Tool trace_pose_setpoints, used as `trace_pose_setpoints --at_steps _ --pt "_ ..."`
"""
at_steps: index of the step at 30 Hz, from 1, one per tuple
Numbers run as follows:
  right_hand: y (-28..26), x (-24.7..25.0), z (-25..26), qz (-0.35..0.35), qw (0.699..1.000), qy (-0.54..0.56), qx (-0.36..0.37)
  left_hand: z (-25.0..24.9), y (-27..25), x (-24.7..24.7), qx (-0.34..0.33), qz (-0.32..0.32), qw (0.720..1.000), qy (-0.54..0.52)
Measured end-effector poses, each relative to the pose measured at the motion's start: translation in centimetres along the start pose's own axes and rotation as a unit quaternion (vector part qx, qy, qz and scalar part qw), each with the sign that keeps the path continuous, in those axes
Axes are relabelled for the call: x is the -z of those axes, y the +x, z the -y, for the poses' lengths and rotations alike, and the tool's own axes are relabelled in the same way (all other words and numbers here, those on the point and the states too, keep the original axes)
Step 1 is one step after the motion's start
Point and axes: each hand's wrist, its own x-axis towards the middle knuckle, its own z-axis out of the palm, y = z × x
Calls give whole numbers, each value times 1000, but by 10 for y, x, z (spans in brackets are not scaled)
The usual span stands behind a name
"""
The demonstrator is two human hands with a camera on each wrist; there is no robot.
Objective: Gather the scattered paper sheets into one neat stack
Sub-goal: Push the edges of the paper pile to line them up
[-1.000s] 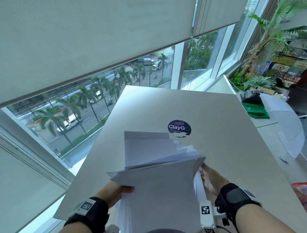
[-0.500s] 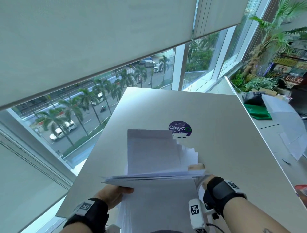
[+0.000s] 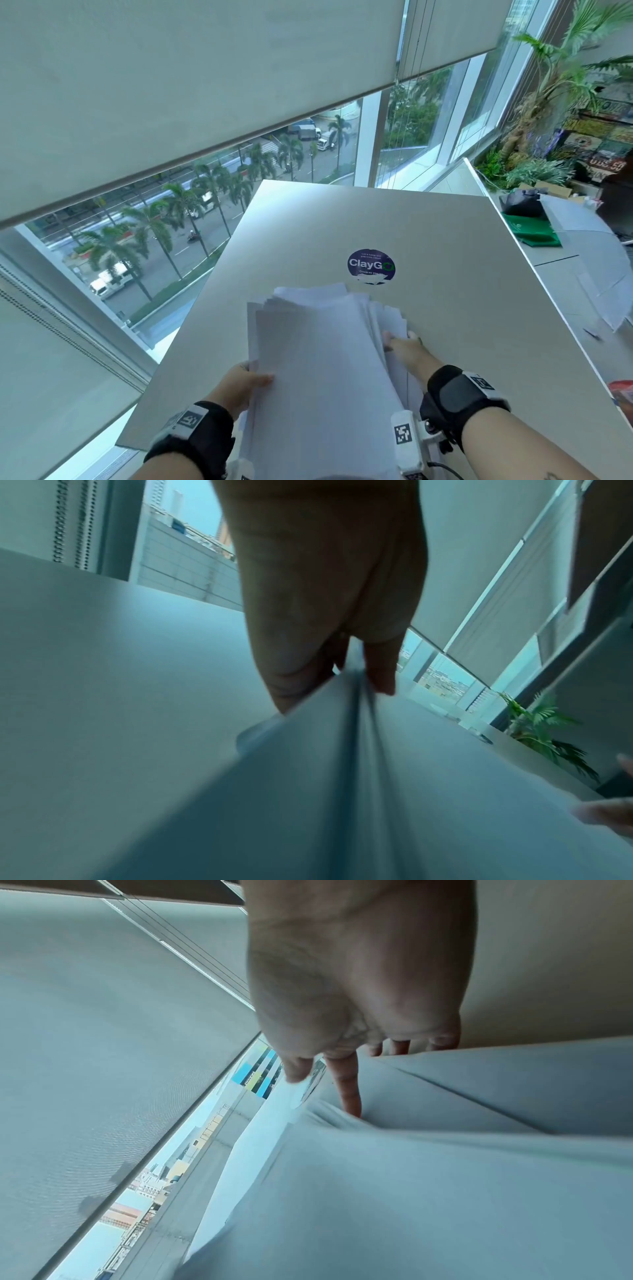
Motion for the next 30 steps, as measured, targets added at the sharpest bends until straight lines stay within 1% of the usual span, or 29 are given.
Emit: trace_pose_setpoints --at_steps 1,2,3,5,7,9,10,11,12,13,15,17,20,24,27,30 --pt "-19 1 12 -3 1000 -3 -8 0 2 0 0 -16 1000 8" --pt "-22 1 14 1 1000 -5 0 1 4 0 -3 -26 1000 13" --pt "-28 1 16 -2 1000 -29 11 1 5 -2 -3 -31 999 14" --pt "-31 -2 19 -3 998 -57 11 0 6 -3 -11 -31 999 11" --pt "-35 -7 22 4 989 -149 12 0 8 -3 -27 -41 998 24" --pt "-44 -9 30 -3 965 -260 25 2 10 -3 -38 -56 997 39" --pt "-45 -12 31 -9 955 -296 21 3 11 -3 -41 -63 996 45" --pt "-44 -14 31 -10 951 -308 8 3 12 -4 -38 -70 996 44" --pt "-45 -16 33 -3 954 -300 -2 4 12 -4 -39 -75 995 44" --pt "-44 -18 33 9 963 -269 -10 3 10 -5 -38 -77 995 40" --pt "-43 -21 36 28 985 -167 -26 4 13 -3 -39 -81 995 44" --pt "-43 -19 41 47 993 -99 -54 9 22 3 -34 -75 995 59" --pt "-47 -17 47 78 990 -99 -69 14 30 7 -25 -50 997 55" --pt "-49 -21 51 95 987 -97 -91 7 18 1 -25 -41 998 40" --pt "-49 -22 53 87 989 -86 -87 3 9 -2 -29 -36 998 31" --pt "-48 -21 51 71 991 -83 -70 -5 -4 -8 -41 9 999 29"
